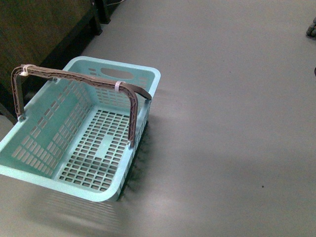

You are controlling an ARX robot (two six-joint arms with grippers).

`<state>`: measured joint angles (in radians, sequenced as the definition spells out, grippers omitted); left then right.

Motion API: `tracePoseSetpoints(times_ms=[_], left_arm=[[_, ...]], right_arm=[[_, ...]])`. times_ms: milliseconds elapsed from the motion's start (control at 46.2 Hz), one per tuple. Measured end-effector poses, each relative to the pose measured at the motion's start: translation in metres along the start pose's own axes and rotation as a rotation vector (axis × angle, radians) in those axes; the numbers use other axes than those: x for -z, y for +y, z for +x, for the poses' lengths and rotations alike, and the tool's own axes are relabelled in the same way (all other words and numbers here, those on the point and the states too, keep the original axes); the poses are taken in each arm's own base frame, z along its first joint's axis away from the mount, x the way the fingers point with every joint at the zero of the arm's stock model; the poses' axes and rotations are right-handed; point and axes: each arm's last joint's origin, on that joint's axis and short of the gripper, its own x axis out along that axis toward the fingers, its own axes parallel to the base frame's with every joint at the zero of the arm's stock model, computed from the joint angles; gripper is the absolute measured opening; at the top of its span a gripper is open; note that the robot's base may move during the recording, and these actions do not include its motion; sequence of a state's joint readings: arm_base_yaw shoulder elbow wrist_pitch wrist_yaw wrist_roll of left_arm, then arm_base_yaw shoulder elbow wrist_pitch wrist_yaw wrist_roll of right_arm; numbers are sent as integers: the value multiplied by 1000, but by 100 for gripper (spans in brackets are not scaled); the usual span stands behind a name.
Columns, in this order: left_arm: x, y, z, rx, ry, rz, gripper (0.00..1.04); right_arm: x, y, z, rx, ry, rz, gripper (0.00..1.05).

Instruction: Pick lemon and mango into basket

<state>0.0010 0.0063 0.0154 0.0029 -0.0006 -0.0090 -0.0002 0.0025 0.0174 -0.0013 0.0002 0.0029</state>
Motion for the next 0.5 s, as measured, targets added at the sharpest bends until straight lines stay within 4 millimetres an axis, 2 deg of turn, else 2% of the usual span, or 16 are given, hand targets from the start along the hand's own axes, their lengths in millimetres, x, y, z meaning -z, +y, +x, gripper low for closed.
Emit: tracePoseSetpoints(times_ms=[498], left_arm=[[0,0,0,0,0,0,98]], right_arm=[[0,0,0,0,0,0,96]])
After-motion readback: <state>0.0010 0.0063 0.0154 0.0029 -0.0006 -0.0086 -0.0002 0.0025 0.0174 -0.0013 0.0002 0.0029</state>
